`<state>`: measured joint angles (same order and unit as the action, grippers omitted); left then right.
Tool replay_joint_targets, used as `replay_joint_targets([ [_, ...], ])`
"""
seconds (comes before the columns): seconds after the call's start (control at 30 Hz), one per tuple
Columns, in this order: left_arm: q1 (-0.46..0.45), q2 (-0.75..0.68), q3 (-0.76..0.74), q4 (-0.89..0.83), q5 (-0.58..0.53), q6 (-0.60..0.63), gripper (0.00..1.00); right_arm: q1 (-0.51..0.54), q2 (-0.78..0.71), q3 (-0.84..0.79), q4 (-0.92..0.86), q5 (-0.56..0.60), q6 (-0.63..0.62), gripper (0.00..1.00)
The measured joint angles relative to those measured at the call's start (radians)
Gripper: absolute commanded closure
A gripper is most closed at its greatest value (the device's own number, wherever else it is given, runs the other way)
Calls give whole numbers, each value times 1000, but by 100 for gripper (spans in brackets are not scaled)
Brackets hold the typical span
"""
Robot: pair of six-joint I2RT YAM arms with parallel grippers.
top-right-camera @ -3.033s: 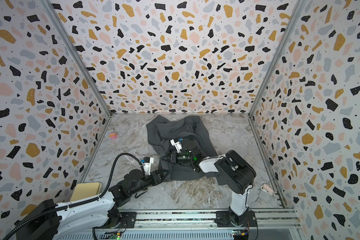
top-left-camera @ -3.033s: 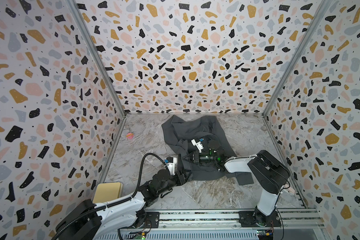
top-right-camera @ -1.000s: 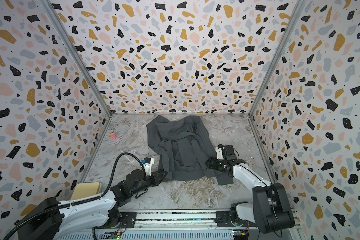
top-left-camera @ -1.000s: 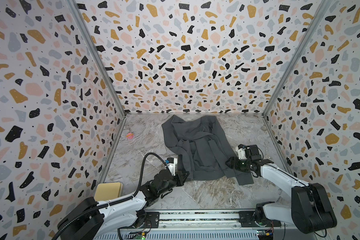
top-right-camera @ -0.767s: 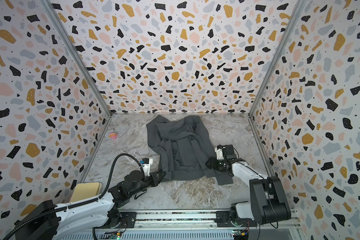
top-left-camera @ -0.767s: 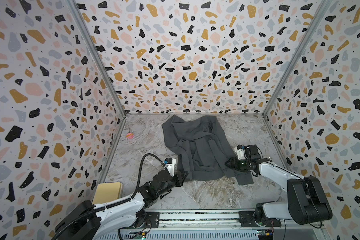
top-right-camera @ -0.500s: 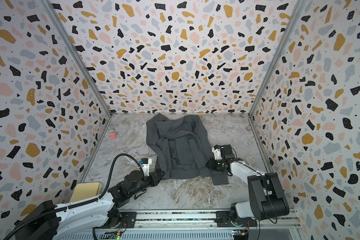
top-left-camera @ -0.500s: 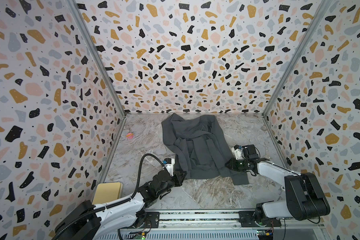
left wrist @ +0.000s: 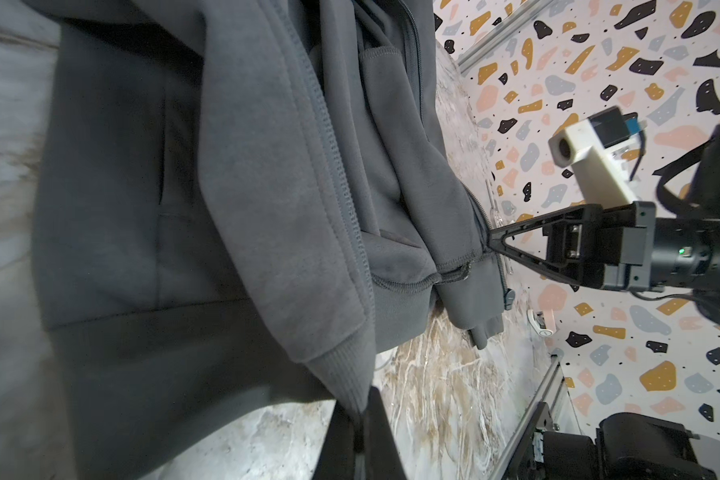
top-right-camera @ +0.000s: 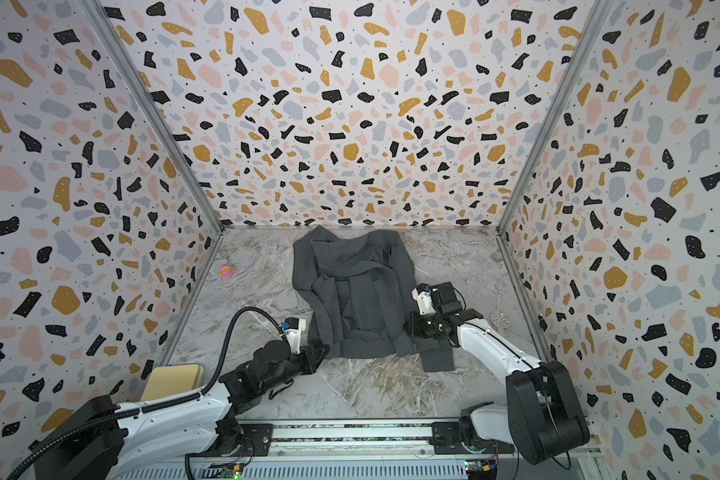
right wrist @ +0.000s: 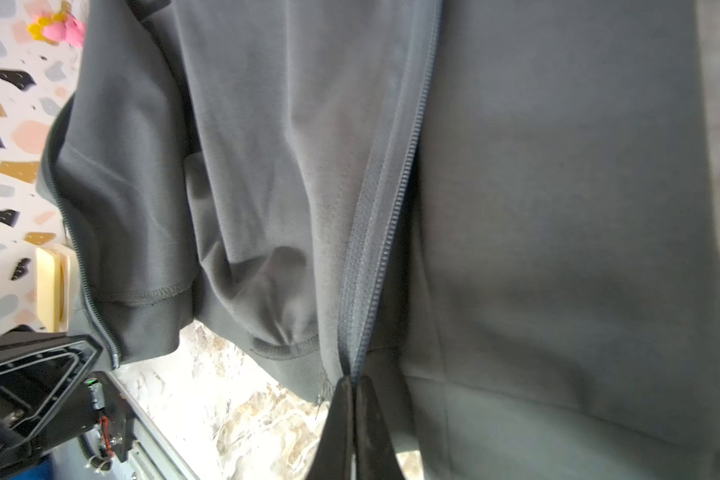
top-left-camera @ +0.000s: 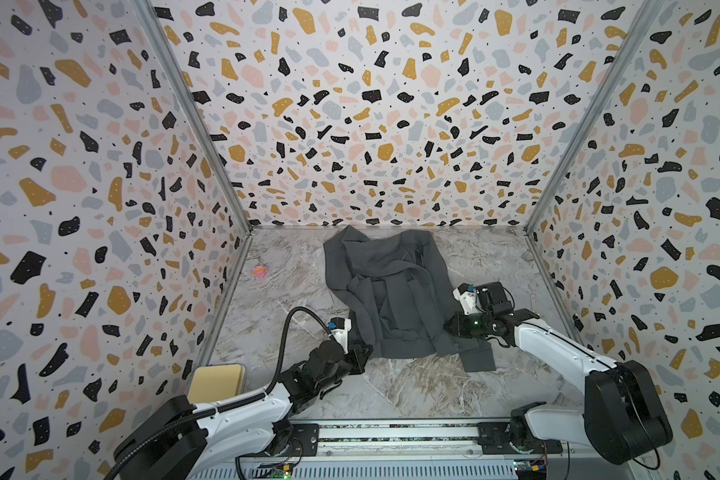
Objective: Zip up the jacket
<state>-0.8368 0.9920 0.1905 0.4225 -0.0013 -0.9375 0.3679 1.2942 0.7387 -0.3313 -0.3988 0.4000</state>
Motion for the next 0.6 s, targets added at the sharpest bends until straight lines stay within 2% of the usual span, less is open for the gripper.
replay_joint_targets([
  [0.17,0,-34,3,-39,-22,18,100,210,43,179,-116,208,16,100],
  [0.37,0,-85,-5,-60,-36,26,100,423,207,256,-111,335,113,100],
  [0.4,0,-97,-11,-60,-38,26,100,448,238,258,-97,341,135,96],
  [0.5,0,-126,-27,-65,-42,26,100,505,319,267,-50,339,193,72],
  [0.6,0,-148,-38,-79,-44,26,100,536,351,278,-20,325,228,60],
])
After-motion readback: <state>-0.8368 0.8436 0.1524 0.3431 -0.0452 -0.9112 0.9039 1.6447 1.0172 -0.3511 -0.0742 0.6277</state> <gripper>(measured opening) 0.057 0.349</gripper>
